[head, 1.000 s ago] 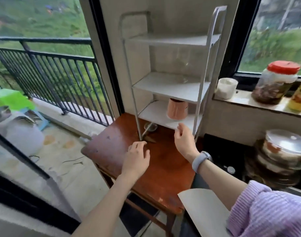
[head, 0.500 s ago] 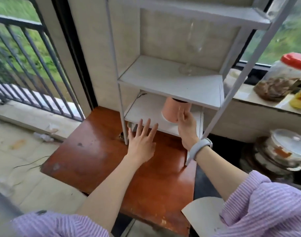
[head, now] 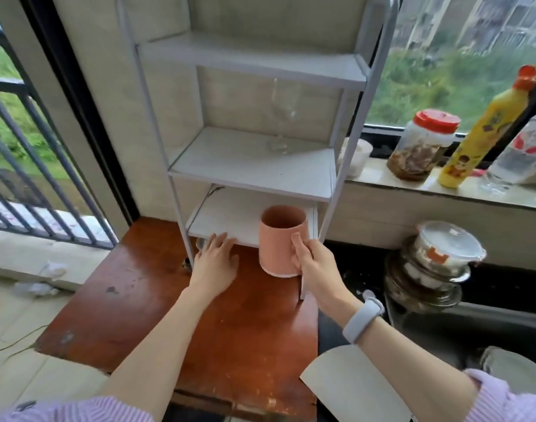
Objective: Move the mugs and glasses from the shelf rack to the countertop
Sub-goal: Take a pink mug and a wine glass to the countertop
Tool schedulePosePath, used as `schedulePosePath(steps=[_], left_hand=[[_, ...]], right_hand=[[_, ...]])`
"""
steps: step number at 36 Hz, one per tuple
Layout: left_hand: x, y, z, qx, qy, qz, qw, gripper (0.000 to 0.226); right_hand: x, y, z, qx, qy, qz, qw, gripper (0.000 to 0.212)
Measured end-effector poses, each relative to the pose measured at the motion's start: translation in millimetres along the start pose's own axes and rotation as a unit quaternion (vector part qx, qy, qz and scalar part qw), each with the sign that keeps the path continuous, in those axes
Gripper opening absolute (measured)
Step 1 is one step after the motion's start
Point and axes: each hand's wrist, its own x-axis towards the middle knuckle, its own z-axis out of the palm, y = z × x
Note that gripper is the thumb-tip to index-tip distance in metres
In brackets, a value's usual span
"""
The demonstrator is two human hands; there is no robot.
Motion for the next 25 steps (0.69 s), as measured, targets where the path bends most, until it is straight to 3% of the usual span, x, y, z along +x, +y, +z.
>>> schedulePosePath(steps=[4, 8, 10, 16, 21, 25], left_hand=[[-11.3, 21.1, -24.5, -0.076, 0.132, 0.017, 0.988, 0.031], [-18.7, 50.1, -54.9, -0.108, 0.255, 0.051, 0.960, 0.022], [-16.5, 70.0, -69.7, -0.132, 0.281, 0.064, 0.949, 0.021], [16.1, 127.1, -97.0, -0.178, 0.259, 0.102, 0.944, 0.024], [73.2, 143.0, -100.1, -0.216, 0.170, 0.014, 0.961, 0.044], [110.9, 144.6, -96.5, -0.272, 0.147, -0.001, 0.951, 0.060]], right_hand=[[-19.8, -17.4, -33.0, -0.021, 0.000, -0.025, 0.999, 0.046], [-28.4, -50.2, -67.9, -0.078, -0.022, -0.040, 0.996, 0.041], [-30.9, -63.1, -81.2, -0.102, -0.048, -0.034, 0.993, 0.036], [-33.5, -80.2, -104.8, -0.068, -0.091, -0.002, 0.993, 0.025], [-28.3, -91.6, -118.1, -0.103, -0.141, 0.004, 0.985, 0.019], [-22.0, -93.7, -125.8, -0.127, -0.173, 0.026, 0.976, 0.019]])
